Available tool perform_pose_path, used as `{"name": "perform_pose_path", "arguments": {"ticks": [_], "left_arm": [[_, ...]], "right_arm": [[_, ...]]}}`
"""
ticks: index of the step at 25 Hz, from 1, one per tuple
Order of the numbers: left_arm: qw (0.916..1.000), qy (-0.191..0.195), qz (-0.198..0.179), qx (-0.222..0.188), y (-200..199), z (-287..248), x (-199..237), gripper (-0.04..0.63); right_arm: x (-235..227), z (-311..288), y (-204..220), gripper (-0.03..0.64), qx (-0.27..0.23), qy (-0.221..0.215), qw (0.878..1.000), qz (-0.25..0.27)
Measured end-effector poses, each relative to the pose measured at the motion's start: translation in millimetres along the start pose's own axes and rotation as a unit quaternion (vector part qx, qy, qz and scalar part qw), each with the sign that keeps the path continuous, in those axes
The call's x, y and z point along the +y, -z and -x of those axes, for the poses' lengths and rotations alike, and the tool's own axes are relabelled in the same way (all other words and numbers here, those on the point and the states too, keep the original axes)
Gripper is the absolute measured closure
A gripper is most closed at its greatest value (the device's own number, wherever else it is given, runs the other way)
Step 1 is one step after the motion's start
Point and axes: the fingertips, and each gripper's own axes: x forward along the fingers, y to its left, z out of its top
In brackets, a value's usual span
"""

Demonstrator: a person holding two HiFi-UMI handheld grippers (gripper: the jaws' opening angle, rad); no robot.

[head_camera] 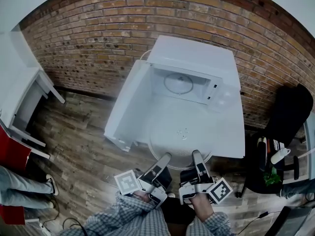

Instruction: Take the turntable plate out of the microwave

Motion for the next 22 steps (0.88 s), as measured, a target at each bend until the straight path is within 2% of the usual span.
{"name": "perform_pose_path", "arguments": {"ticks": [10, 22], "left_arm": [[0.9998, -0.005, 0.019, 0.007, -4.6, 2.7, 6.5, 0.535], [0.9997, -0.006, 0.02, 0.015, -3.5, 1.1, 9.2, 0.535]], "right_arm": [[-5.7, -0.8, 4.8, 0.568, -0.011, 0.013, 1.0, 0.003], [-9.2, 0.5, 3.2, 0.568, -0.016, 0.014, 1.0, -0.004]]}}
